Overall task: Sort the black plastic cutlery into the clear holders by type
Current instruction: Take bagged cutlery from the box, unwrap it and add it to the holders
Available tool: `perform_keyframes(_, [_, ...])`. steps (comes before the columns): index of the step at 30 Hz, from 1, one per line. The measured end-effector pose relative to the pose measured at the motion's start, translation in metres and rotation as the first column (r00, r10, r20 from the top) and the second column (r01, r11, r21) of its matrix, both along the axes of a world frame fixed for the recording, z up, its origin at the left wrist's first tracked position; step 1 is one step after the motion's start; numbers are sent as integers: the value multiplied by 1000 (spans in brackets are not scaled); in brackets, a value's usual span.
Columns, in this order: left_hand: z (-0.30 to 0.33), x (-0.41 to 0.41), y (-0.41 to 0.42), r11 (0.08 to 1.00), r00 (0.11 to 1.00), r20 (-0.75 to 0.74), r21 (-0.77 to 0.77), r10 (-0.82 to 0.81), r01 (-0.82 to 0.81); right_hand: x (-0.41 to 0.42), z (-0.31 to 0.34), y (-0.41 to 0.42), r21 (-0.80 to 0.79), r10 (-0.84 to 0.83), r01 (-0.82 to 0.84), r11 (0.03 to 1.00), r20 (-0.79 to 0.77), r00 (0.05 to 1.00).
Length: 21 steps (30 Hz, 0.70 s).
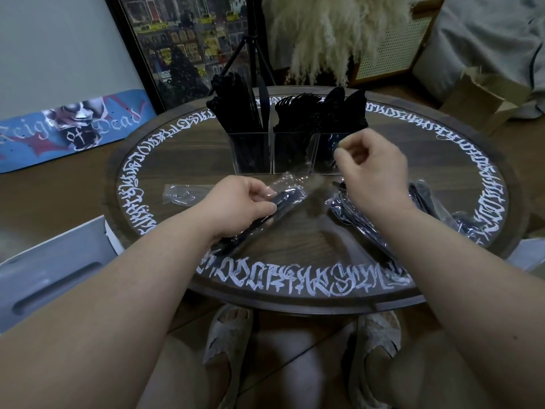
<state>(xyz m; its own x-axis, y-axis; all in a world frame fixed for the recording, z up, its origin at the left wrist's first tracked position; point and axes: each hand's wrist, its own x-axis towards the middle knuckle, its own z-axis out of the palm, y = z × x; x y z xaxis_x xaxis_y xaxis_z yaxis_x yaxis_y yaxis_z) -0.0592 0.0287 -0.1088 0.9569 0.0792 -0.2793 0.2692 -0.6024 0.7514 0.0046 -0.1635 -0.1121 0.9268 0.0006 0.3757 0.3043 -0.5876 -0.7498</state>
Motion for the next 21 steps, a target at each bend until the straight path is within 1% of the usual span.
perform_keyframes(1, [-1,2,1,998,999,24,46,39,-41,-4,3,2,18,29,-31,999,110,993])
perform_keyframes(2, [-2,3,2,993,997,41,94,67,-70,-9,5,5,-2,95,-97,995,198,975])
perform_keyframes(3, [-2,3,2,988,995,53,127,79,-85,-14,4,9,-57,182,-174,983,238,954])
perform_keyframes(4, [-2,3,1,986,995,59,144,75,-83,-19,2,14,-131,270,-246,960,215,939])
perform_keyframes(5, [-3,4,0,987,996,60,146,61,-69,-22,-1,19,-210,330,-299,931,132,935])
perform_keyframes(6, [-3,4,-1,989,997,61,139,43,-51,-23,-5,22,-279,344,-324,904,23,939])
perform_keyframes(7, [-3,4,-3,991,998,63,128,21,-29,-21,-9,22,-320,318,-324,890,-73,945])
perform_keyframes(8, [-2,3,-4,993,998,64,120,0,-7,-20,-11,22,-320,281,-312,895,-141,949])
perform_keyframes(9, [-2,2,-5,994,998,66,112,-18,10,-18,-11,22,-281,258,-305,910,-192,947])
perform_keyframes(11, [-2,1,-5,994,997,68,102,-39,32,-16,-9,21,-164,262,-311,936,-262,929])
perform_keyframes(16, [-5,1,-4,980,993,82,186,-84,67,-14,-8,16,16,375,-403,915,-398,837])
perform_keyframes(18, [-5,0,-5,980,989,114,188,-93,71,-13,-9,14,87,393,-397,914,-433,811])
perform_keyframes(21, [-6,1,-7,988,981,180,149,-70,43,-12,-10,14,191,407,-359,913,-459,790])
